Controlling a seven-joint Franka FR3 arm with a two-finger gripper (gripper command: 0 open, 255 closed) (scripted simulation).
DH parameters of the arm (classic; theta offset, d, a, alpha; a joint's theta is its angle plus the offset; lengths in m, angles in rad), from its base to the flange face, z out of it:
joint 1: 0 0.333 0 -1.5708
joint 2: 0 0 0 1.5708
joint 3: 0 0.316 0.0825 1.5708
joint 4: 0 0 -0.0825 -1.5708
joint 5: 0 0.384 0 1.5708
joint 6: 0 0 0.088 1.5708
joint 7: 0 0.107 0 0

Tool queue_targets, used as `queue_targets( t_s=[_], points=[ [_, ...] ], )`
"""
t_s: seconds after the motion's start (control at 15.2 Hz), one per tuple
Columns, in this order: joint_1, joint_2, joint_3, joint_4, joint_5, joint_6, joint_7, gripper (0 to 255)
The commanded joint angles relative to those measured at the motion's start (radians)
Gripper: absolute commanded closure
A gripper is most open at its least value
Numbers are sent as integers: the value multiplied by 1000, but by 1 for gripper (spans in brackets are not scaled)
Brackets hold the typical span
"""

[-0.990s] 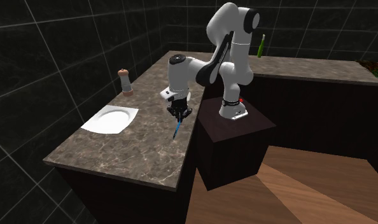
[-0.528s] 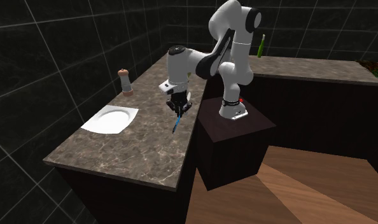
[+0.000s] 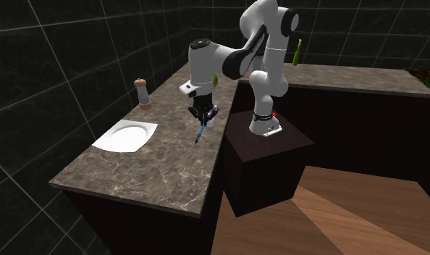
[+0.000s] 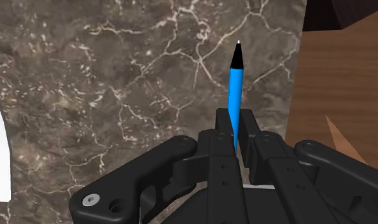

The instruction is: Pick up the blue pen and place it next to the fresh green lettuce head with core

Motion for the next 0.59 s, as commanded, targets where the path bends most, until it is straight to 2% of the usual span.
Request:
queue_targets(
  t_s=[0.0,0.53],
  points=[
    [0,-11,0,14,3,-26,-3,255],
    [0,-34,-2,98,8,-132,-13,255]
  ],
)
